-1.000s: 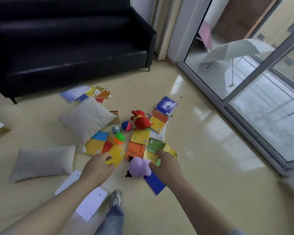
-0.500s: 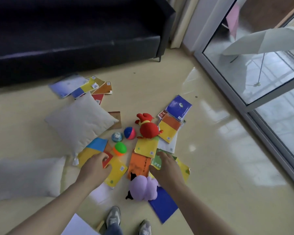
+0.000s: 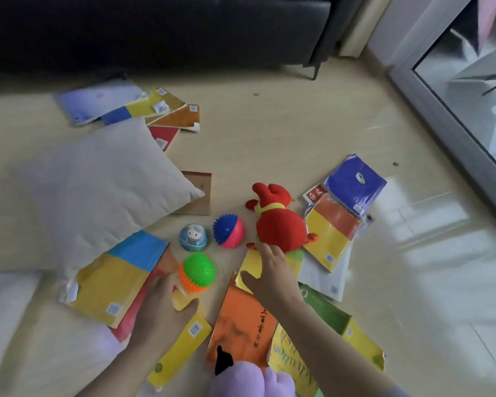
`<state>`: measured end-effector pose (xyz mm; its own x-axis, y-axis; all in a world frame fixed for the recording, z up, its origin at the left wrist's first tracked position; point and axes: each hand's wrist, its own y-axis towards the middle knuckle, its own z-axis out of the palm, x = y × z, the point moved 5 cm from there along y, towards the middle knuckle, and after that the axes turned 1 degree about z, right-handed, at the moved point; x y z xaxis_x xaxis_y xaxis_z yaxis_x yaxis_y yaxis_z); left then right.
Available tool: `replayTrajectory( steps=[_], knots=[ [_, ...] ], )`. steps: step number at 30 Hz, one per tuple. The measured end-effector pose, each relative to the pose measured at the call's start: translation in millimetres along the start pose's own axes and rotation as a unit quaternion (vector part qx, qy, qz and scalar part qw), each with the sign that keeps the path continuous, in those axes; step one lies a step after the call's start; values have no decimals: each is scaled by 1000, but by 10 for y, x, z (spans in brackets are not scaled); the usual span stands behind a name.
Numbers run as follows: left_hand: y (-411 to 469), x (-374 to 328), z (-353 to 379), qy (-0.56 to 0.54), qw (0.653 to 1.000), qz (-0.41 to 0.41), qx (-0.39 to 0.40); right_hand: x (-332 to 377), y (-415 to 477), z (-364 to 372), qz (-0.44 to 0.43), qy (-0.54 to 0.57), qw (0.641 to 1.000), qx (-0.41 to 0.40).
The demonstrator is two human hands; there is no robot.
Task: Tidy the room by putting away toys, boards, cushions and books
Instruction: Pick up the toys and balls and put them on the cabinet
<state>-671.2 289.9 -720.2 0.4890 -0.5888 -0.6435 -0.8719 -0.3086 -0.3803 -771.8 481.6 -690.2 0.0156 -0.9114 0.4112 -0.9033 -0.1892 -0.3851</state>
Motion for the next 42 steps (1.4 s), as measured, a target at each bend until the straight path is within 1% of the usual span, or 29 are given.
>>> replayTrajectory(
  steps=[3, 6, 9, 14, 16, 18, 20, 23, 28, 34, 37, 39, 42],
  knots=[
    [485, 446, 532, -3, 1000, 20, -11, -265, 608, 610, -22, -8, 1000, -13],
    [892, 755, 893, 9, 997, 71, -42, -438, 1147, 1092, -50, 2, 998, -43],
    [1119, 903, 1169, 71, 989, 111, -74, -504, 1537, 1366, -69, -5, 995, -78],
    [1253, 953, 1471, 102, 988, 92, -63, -441, 1919, 1574, -95, -75, 991, -63],
    [1311, 970, 1516, 127, 987, 77, -61, -441, 2028, 1683, -87, -89, 991, -43],
    [1343, 1030, 1538, 146, 984, 67, -75, -485, 2064, 1781, -63, -79, 994, -38],
    [1351, 1101, 1534, 142, 983, 67, -92, -528, 2049, 1806, -47, -63, 995, -67],
    [1405, 1137, 1457, 152, 981, 68, -103, -560, 2019, 1773, -51, -41, 994, -89],
    [1300, 1050, 1240, 135, 987, 45, -75, -621, 1677, 1543, -46, 2, 995, -91],
    [490, 555, 613, 67, 997, 12, -46, -545, 734, 932, 6, 67, 996, -51],
    [85, 57, 149, 48, 998, -1, -44, -471, 156, 421, 50, 95, 994, -34],
    [-147, -334, -194, 37, 999, -10, -26, -372, -246, 2, 74, 114, 990, -34],
    [-594, -1053, -797, 45, 999, -8, -9, -176, -934, -835, 114, 140, 982, -47]
  ],
)
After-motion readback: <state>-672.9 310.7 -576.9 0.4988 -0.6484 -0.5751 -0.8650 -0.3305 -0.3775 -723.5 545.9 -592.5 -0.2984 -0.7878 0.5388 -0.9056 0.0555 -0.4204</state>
